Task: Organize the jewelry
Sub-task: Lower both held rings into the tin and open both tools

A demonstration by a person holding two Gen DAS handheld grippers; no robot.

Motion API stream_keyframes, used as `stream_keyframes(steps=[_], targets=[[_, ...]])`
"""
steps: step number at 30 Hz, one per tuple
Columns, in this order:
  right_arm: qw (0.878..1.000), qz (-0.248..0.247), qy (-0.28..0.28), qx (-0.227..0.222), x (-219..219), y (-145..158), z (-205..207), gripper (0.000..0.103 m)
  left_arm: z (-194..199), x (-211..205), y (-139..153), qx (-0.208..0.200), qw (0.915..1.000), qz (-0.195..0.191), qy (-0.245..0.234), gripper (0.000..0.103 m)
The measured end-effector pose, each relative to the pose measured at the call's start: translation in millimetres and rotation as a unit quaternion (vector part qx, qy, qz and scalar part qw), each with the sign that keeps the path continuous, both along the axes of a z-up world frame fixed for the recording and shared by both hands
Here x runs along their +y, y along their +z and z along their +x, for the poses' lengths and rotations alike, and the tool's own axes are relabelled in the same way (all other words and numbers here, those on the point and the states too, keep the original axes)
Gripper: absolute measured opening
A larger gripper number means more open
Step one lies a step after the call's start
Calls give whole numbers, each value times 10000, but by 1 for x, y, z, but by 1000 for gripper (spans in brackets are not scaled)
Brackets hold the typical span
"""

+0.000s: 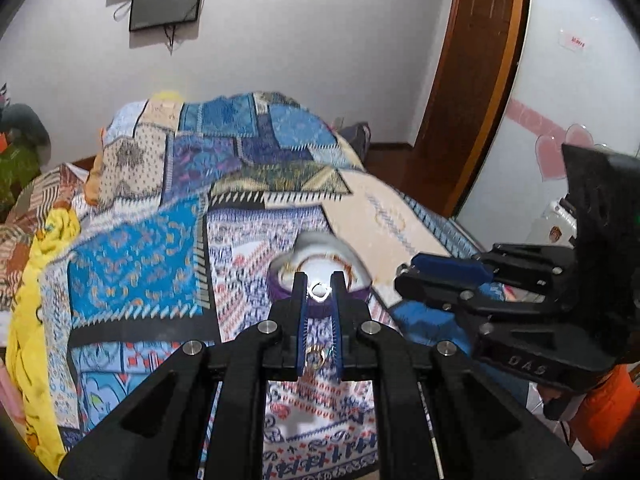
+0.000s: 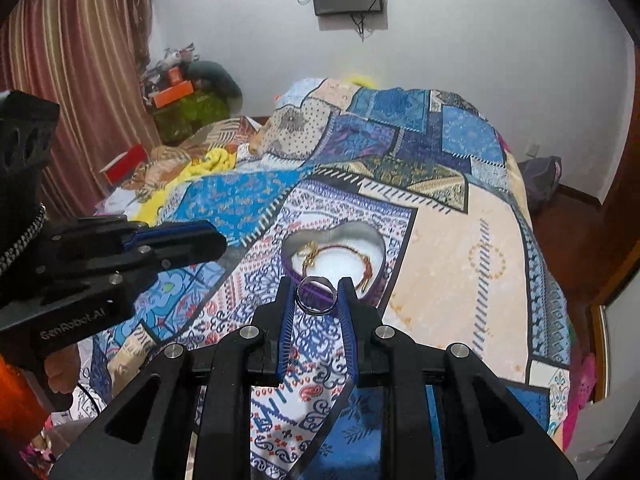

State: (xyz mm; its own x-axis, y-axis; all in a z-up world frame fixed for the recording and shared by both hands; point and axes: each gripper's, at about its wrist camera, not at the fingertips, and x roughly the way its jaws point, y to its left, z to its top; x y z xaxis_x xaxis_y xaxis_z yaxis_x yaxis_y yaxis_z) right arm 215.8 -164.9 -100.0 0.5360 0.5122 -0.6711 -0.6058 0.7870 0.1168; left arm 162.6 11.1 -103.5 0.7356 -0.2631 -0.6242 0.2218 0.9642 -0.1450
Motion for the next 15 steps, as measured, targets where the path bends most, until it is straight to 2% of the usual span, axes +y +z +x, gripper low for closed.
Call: stream_keyframes(steps=[6, 15], targets=[[9999, 92, -65, -73, 1, 4, 10, 20, 10, 0, 13, -245, 9997, -52, -25, 9], [10000, 49, -75, 0, 4, -7, 26, 20, 26, 2, 0, -140, 9999, -102, -1, 9]])
